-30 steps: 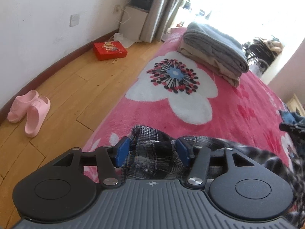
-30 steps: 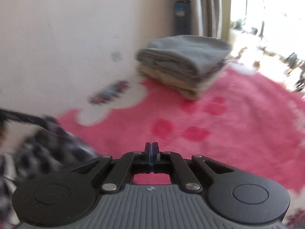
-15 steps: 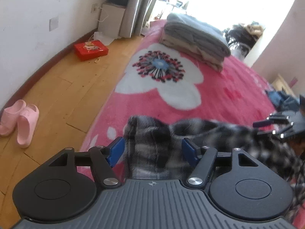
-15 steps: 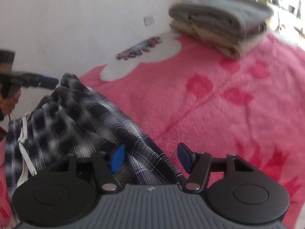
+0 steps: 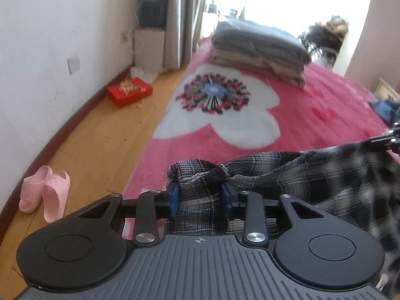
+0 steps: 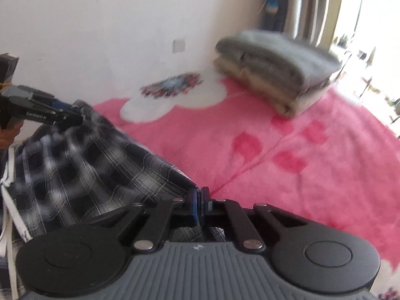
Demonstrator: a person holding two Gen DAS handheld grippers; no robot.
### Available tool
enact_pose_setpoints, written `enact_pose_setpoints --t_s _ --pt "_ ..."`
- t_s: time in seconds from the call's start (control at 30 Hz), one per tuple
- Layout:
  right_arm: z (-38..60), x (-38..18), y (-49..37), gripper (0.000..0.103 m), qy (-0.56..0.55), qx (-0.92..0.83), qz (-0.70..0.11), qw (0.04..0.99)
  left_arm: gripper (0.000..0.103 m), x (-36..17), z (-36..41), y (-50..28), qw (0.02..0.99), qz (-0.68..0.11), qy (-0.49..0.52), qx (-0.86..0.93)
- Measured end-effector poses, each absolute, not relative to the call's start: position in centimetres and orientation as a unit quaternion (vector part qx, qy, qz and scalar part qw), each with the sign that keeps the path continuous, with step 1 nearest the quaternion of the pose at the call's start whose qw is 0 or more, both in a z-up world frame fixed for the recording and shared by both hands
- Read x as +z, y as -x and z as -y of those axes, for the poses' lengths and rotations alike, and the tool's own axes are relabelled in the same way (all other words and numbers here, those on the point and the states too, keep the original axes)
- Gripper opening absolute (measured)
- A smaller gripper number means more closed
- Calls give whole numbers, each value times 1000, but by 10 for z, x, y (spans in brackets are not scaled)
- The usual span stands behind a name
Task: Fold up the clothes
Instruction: 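Grasp the shirt edge with the left tool while the right tool pinches the hem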
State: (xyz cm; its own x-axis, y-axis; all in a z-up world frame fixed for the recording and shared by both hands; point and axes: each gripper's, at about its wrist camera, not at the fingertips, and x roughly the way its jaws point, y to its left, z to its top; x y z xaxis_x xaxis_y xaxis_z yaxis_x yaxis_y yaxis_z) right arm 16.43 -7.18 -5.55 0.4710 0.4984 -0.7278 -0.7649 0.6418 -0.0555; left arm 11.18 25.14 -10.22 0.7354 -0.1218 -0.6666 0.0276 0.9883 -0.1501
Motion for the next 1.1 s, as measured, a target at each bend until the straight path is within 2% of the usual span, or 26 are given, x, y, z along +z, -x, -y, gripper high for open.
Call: enact_pose_setpoints --t_s 0.13,0.27,0.57,0.67,0.77,0.87,0.9,0.93,1.1 --pt "71 -34 -166 3 185 362 -316 857 31 -84 -253 -104 940 -330 80 -32" --pt "61 -33 -185 3 187 349 -309 865 31 -78 -256 -112 940 -331 77 -23" --pt "36 -89 -228 3 187 331 -335 862 31 -103 -250 -138 931 -362 41 3" --pt "32 -117 -237 3 176 321 -348 863 32 -112 -245 -146 928 -371 25 11" --pt "36 -118 -244 4 148 314 -355 868 37 -116 -242 -152 925 -379 17 14" --pt "54 -107 -261 19 63 316 -405 856 50 -112 -251 -155 918 -392 51 21" --pt "65 -102 -269 39 17 314 -425 849 60 -112 -257 -155 914 -398 72 24" --pt "76 -99 -276 55 -29 311 -441 841 64 -112 -263 -156 909 -404 96 28" --pt "139 -83 -299 64 -225 276 -465 810 67 -111 -287 -152 887 -416 195 40"
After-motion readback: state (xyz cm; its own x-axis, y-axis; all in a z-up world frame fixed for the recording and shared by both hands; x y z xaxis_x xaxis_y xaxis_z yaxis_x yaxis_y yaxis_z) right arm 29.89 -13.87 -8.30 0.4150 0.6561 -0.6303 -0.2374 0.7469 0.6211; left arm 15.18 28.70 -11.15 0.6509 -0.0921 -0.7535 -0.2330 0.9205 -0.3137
